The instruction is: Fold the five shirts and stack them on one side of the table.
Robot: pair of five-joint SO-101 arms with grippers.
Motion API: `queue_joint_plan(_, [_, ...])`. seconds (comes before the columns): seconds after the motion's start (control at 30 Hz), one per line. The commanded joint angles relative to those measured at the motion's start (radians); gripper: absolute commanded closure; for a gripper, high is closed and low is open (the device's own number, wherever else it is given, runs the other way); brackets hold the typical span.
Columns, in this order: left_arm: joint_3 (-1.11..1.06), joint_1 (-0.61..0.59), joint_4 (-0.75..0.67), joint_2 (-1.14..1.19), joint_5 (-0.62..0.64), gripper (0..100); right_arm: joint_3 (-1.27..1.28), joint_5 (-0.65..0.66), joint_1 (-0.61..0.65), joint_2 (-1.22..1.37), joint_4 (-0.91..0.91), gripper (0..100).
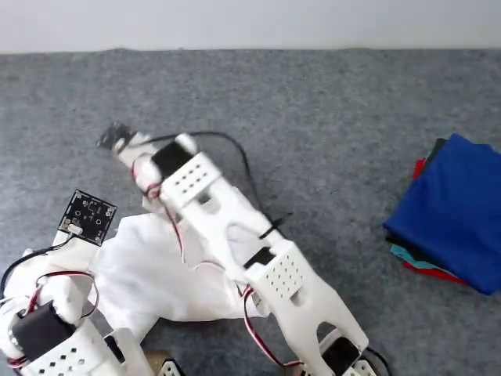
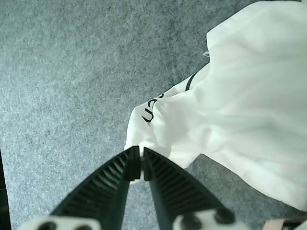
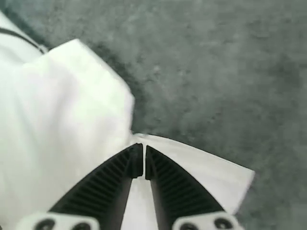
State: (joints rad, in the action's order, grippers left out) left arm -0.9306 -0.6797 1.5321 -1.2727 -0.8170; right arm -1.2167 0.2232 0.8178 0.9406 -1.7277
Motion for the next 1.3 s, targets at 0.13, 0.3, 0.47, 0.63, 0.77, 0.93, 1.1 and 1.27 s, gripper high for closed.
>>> queue_joint_plan(0.13, [0.015, -0.005, -0.020, -0.009, 0.000, 99, -0.203, 0.046, -0.099, -0.054, -0.070, 98.9])
queue_joint_plan(0.3, [0.015, -0.006, -0.012, -0.009, 0.002, 99, -0.051, 0.038, -0.042, -0.067, -0.067, 98.7])
queue_joint_plan(0.47, [0.007, -0.005, -0.012, -0.009, 0.002, 99, 0.031, 0.003, 0.036, -0.035, -0.053, 89.6])
queue_joint_plan(0.63, [0.005, -0.005, -0.012, -0.009, 0.002, 99, 0.031, -0.025, 0.090, 0.053, -0.004, 84.8])
queue_joint_plan(0.77, [0.005, -0.005, -0.009, -0.009, 0.002, 99, 0.031, -0.028, 0.099, 0.120, 0.044, 84.6])
queue_joint_plan(0.93, [0.005, -0.005, 0.044, -0.009, 0.002, 99, 0.031, -0.025, 0.099, 0.174, 0.054, 84.9])
queue_joint_plan(1.1, [0.004, -0.005, 0.054, -0.009, 0.002, 99, 0.014, 0.008, 0.097, 0.170, 0.051, 99.4])
queue_joint_plan(1.27, [0.004, -0.005, 0.051, -0.009, 0.002, 99, -0.106, 0.052, 0.087, 0.166, -0.025, 98.7])
